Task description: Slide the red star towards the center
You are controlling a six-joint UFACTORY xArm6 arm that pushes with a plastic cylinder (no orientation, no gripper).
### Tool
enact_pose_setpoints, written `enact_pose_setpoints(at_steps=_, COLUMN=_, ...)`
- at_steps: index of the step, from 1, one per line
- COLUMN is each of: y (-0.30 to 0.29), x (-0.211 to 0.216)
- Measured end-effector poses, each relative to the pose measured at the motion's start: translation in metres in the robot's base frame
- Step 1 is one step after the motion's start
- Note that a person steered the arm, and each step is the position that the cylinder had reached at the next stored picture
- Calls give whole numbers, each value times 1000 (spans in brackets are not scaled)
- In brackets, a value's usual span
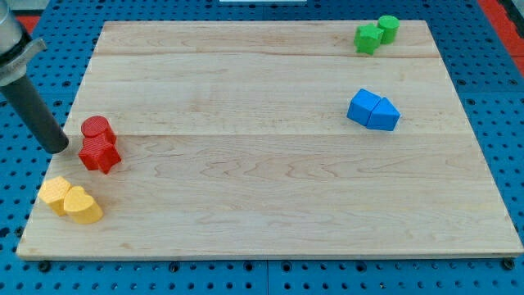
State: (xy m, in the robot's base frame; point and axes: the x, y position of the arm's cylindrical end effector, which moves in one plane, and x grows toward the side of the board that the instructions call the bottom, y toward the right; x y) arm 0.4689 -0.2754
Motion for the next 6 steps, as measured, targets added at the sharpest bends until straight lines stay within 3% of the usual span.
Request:
enact_pose_setpoints(at_steps=1, y=39, x=24)
enact_pose_setpoints(at_steps=2, y=38, x=34)
enact_pose_setpoints(at_steps=3, y=89, x=41)
enact_pose_setpoints(at_steps=4, y=104, x=-5)
enact_pose_setpoints(at_steps=5, y=112, x=-19)
enact_pose_setpoints(at_steps=6, y=171, x=-39)
